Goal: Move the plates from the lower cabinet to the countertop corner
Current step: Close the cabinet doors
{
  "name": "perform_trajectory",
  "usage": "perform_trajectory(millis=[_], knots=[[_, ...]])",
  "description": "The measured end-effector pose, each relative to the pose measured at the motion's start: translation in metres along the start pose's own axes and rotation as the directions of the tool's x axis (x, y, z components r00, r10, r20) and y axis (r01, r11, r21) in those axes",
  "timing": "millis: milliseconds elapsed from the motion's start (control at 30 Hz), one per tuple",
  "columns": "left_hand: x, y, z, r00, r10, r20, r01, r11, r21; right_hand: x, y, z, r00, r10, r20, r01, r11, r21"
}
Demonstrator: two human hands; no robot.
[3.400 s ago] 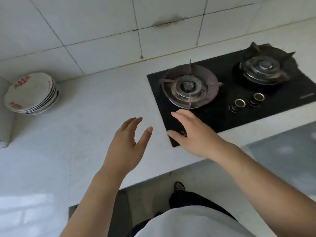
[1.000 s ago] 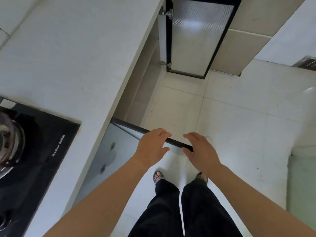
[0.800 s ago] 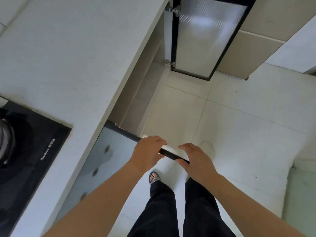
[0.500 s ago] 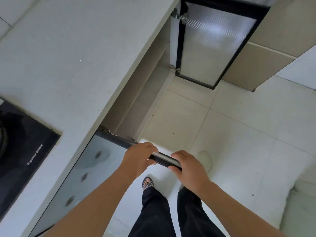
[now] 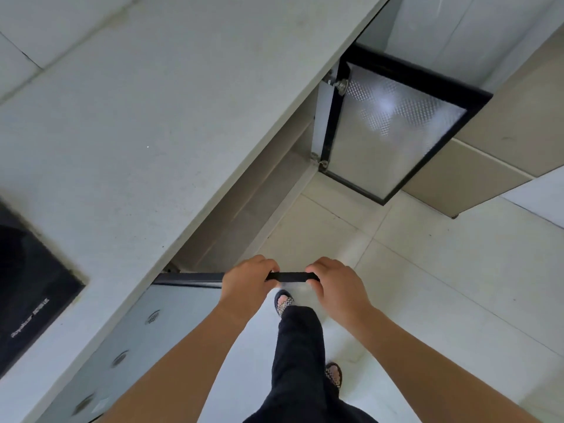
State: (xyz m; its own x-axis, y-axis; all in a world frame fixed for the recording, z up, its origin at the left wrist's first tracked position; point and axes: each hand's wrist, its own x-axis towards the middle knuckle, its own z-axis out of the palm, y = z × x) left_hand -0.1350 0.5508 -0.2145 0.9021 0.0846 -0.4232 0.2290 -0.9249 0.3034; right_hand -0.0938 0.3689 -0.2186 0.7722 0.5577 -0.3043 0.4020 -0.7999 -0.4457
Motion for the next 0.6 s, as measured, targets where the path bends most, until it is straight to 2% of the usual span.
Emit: perform_trajectory(millis=[133,333,600], knots=[[0.034,-0.002,-0.018,0.998,-0.06,-0.018,0.059,0.996,-0.073,0.047,0.012,-0.019,0.997,-0.052,-0.061,0.052,0.999,-0.008],[0.063,-0.008,-0.04,0.989,-0.14,-0.036,0.135,0.983,-0.122,0.105,0.015,-0.037,0.99,-0.118,-0.073,0.118,0.993,-0.007],[0.066,-0.019,-0.058,0.965,-0.253,-0.066,0.238,0.955,-0.179,0.164,0.015,-0.051,0.967,-0.252,-0.024,0.25,0.966,-0.062]])
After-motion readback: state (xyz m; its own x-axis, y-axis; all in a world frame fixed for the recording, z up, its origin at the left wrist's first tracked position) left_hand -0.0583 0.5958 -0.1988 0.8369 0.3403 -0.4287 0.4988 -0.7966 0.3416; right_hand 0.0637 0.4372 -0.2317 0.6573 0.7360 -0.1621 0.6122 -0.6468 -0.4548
